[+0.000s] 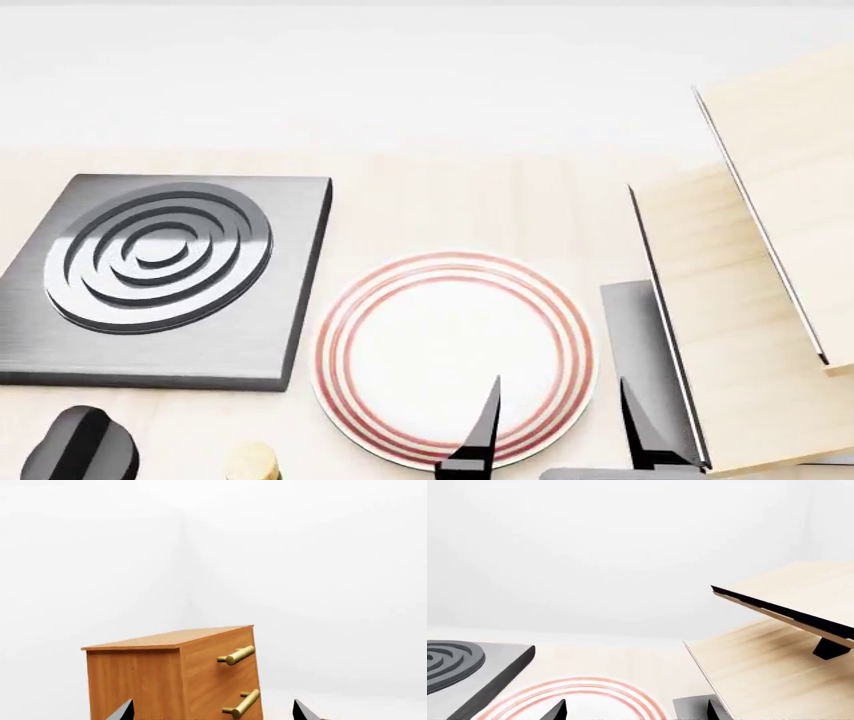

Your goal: Pick up the akita bowl and put it on the plate.

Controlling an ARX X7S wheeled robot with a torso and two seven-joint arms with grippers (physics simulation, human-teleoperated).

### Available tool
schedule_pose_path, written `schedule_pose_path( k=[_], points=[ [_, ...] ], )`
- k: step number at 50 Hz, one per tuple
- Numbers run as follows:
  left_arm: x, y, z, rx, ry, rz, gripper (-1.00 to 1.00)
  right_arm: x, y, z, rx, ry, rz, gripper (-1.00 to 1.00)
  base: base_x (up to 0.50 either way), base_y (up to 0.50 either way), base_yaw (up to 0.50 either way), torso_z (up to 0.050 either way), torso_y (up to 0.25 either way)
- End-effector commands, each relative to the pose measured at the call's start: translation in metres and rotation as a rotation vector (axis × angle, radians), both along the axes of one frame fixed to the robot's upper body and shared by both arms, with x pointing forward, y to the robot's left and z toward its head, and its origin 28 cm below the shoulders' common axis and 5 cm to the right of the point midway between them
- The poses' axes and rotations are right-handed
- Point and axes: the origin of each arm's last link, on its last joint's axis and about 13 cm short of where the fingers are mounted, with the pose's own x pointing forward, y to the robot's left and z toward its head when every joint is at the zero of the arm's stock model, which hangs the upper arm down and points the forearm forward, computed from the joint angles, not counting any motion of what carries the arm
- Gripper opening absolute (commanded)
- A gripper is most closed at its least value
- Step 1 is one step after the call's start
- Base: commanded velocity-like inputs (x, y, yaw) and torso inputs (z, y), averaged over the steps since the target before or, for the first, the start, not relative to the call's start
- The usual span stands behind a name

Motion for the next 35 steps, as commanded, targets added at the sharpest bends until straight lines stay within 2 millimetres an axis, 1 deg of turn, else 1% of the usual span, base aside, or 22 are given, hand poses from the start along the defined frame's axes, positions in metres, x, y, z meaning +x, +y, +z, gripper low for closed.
schedule_pose_path(
  k=[1, 6, 8, 9, 14, 18, 25, 35],
  points=[
    [0.005, 0.008, 0.012, -0.005, 0.068, -0.006, 1.0, 0.001, 0.001, -0.003, -0.003, 0.008, 0.004, 1.0, 0.0, 0.0, 0.0, 0.0, 0.0],
    [0.017, 0.014, 0.014, -0.04, 0.134, -0.021, 1.0, 0.001, 0.001, -0.005, -0.003, 0.014, 0.004, 1.0, 0.0, 0.0, 0.0, 0.0, 0.0],
    [0.021, 0.015, 0.015, -0.03, 0.151, -0.014, 1.0, 0.001, 0.001, -0.004, -0.004, 0.014, 0.005, 1.0, 0.0, 0.0, 0.0, 0.0, 0.0],
    [0.023, 0.015, 0.016, -0.048, 0.172, -0.057, 1.0, 0.001, 0.002, -0.004, -0.006, 0.013, 0.007, 1.0, 0.0, 0.0, 0.0, 0.0, 0.0],
    [0.034, 0.022, 0.024, -0.046, 0.177, -0.027, 1.0, 0.002, 0.002, -0.006, -0.007, 0.016, 0.007, 1.0, 0.0, 0.0, 0.0, 0.0, 0.0],
    [0.042, 0.029, 0.025, -0.055, 0.19, -0.001, 1.0, 0.002, 0.002, -0.006, -0.007, 0.018, 0.01, 1.0, 0.0, 0.0, 0.0, 0.0, 0.0],
    [0.044, 0.034, 0.027, -0.077, 0.197, 0.012, 1.0, 0.002, 0.003, -0.007, -0.011, 0.021, 0.013, 1.0, 0.0, 0.0, 0.0, 0.0, 0.0],
    [0.049, 0.036, 0.047, -0.056, 0.199, 0.028, 1.0, 0.003, 0.004, -0.009, -0.013, 0.028, 0.018, 1.0, 0.0, 0.0, 0.0, 0.0, 0.0]
  ],
)
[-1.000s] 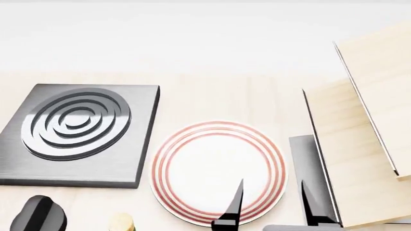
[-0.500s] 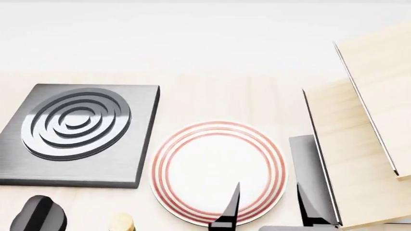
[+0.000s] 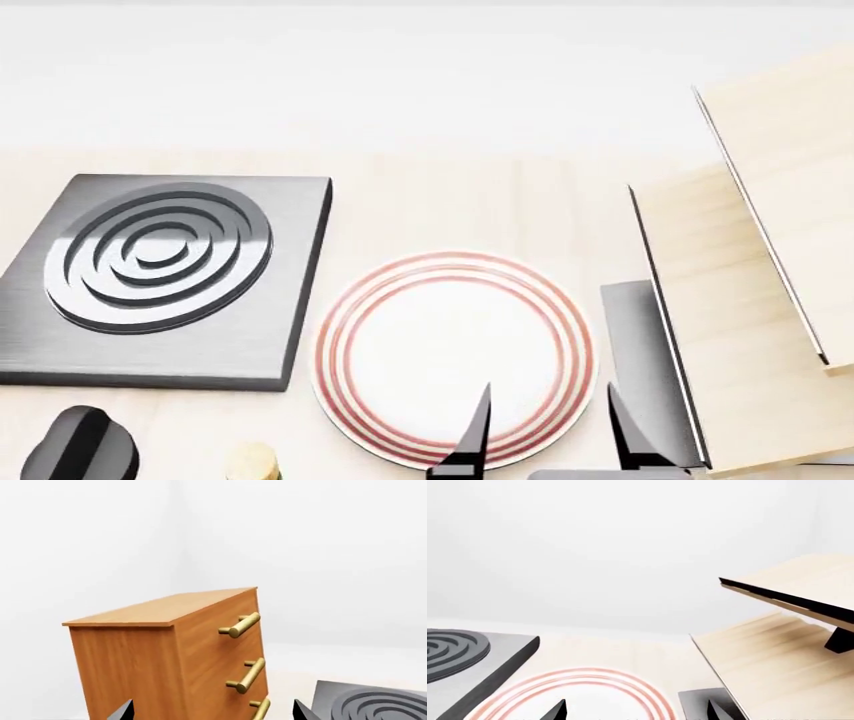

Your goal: Pick up the akita bowl and put it on the plate.

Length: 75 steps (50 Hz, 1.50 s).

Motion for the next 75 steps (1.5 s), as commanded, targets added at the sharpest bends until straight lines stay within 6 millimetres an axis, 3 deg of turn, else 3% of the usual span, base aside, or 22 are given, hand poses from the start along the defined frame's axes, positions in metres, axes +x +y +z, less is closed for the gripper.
schedule_pose_path(
  k=[1, 34, 75],
  points=[
    [0.007, 0.004, 0.018, 0.003, 0.018, 0.002, 1.0, 0.0, 0.001, -0.002, -0.001, 0.005, 0.005, 1.0, 0.0, 0.0, 0.0, 0.0, 0.0],
    [0.021, 0.006, 0.043, -0.06, 0.17, -0.154, 1.0, 0.003, 0.003, -0.007, -0.007, 0.023, 0.009, 1.0, 0.0, 0.0, 0.0, 0.0, 0.0],
    [0.036, 0.005, 0.047, -0.283, 0.27, -0.347, 1.0, 0.007, 0.004, -0.013, -0.018, 0.043, 0.014, 1.0, 0.0, 0.0, 0.0, 0.0, 0.0]
  ],
)
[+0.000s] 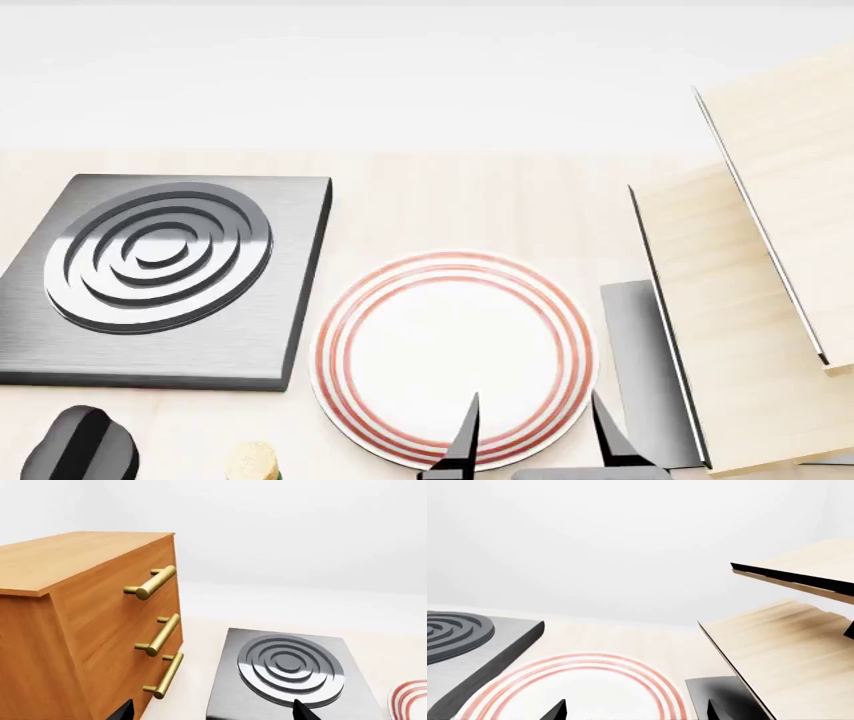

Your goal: Pick up the akita bowl and put it on the plate.

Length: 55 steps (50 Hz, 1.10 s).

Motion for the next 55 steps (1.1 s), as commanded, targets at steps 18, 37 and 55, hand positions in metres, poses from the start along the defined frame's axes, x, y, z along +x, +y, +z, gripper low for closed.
schedule_pose_path(
  k=[18, 37, 55],
  points=[
    [0.006, 0.0, -0.003, -0.119, 0.106, -0.081, 1.0, 0.001, 0.001, -0.003, -0.004, 0.012, 0.001, 1.0, 0.0, 0.0, 0.0, 0.0, 0.0],
    [0.006, 0.002, -0.01, -0.104, 0.204, -0.07, 1.0, 0.002, 0.0, -0.004, -0.003, 0.018, -0.001, 1.0, 0.0, 0.0, 0.0, 0.0, 0.0],
    [0.003, 0.001, -0.018, -0.075, 0.261, -0.087, 1.0, 0.003, 0.001, -0.007, -0.004, 0.024, 0.0, 1.0, 0.0, 0.0, 0.0, 0.0, 0.0]
  ],
)
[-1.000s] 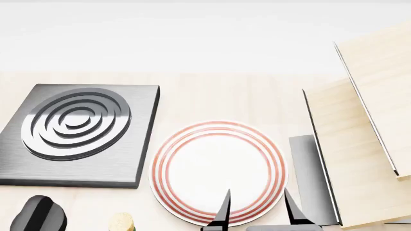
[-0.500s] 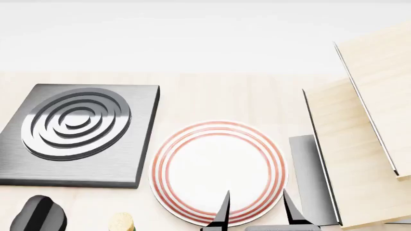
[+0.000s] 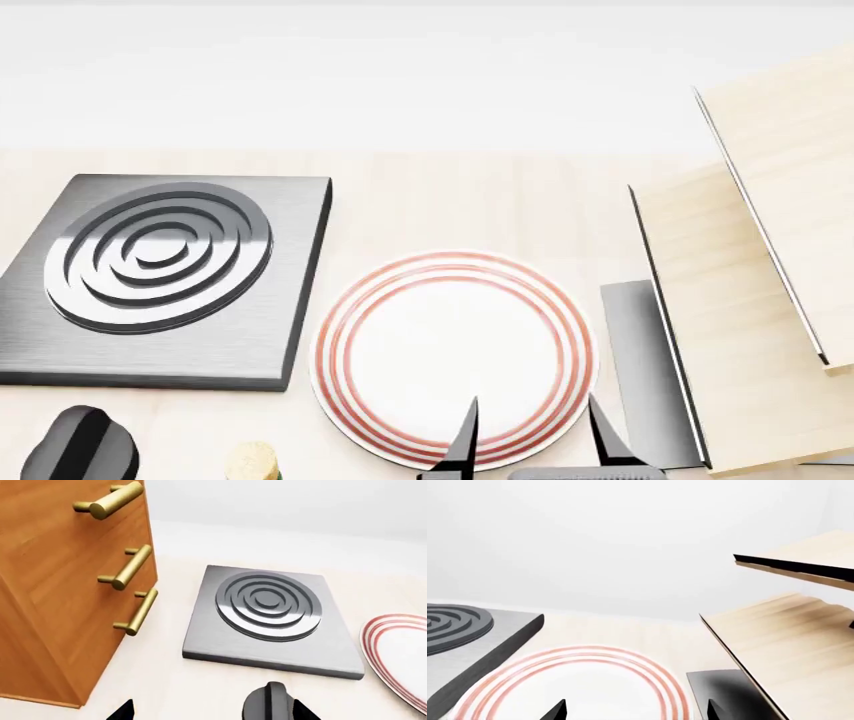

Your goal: Pick up the akita bowl and put it on the plate.

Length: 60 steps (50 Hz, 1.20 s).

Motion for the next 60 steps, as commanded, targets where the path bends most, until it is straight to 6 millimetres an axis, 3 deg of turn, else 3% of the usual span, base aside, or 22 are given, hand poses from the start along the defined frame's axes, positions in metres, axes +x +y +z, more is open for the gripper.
schedule_pose_path(
  k=[1, 60],
  points=[
    [-0.001, 0.0, -0.004, 0.013, 0.032, -0.01, 1.0, 0.0, 0.0, -0.001, 0.0, 0.004, 0.003, 1.0, 0.0, 0.0, 0.0, 0.0, 0.0],
    [-0.012, 0.006, -0.02, 0.03, 0.173, -0.049, 1.0, 0.001, 0.0, -0.004, -0.001, 0.014, -0.004, 1.0, 0.0, 0.0, 0.0, 0.0, 0.0]
  ],
)
